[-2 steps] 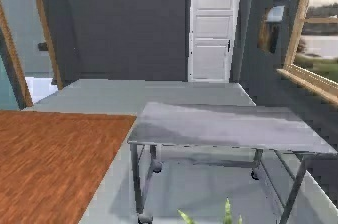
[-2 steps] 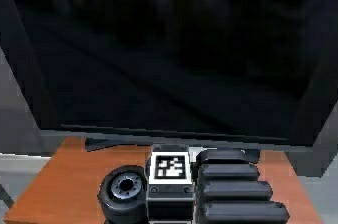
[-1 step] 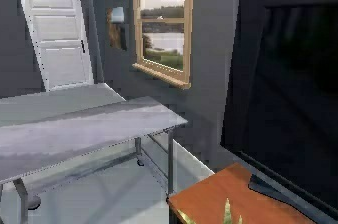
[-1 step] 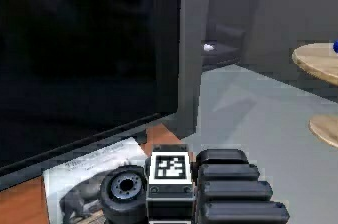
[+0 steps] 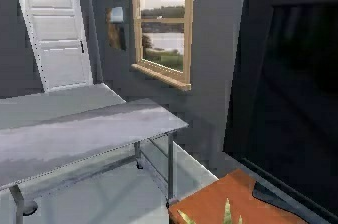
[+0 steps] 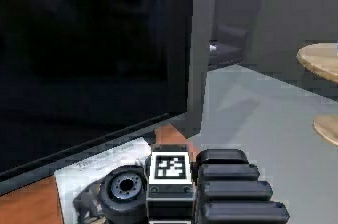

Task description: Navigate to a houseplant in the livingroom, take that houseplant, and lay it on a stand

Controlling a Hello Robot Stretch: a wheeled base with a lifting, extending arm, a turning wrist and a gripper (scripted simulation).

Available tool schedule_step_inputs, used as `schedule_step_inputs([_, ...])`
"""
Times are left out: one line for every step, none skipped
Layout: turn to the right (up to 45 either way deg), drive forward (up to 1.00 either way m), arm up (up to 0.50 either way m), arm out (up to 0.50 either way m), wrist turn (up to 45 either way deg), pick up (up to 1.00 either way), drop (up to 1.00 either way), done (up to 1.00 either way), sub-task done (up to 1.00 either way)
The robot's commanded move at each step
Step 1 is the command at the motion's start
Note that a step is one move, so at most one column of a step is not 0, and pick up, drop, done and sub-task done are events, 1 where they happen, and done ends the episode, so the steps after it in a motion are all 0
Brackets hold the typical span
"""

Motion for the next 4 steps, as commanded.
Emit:
schedule_step_inputs([-45.0,0.00,0.00,0.00,0.0,0.00,0.00,0.00,0.00])
schedule_step_inputs([-45.0,0.00,0.00,0.00,0.0,0.00,0.00,0.00,0.00])
schedule_step_inputs([-45.0,0.00,0.00,0.00,0.0,0.00,0.00,0.00,0.00])
schedule_step_inputs([-15.0,0.00,0.00,0.00,0.0,0.00,0.00,0.00,0.00])
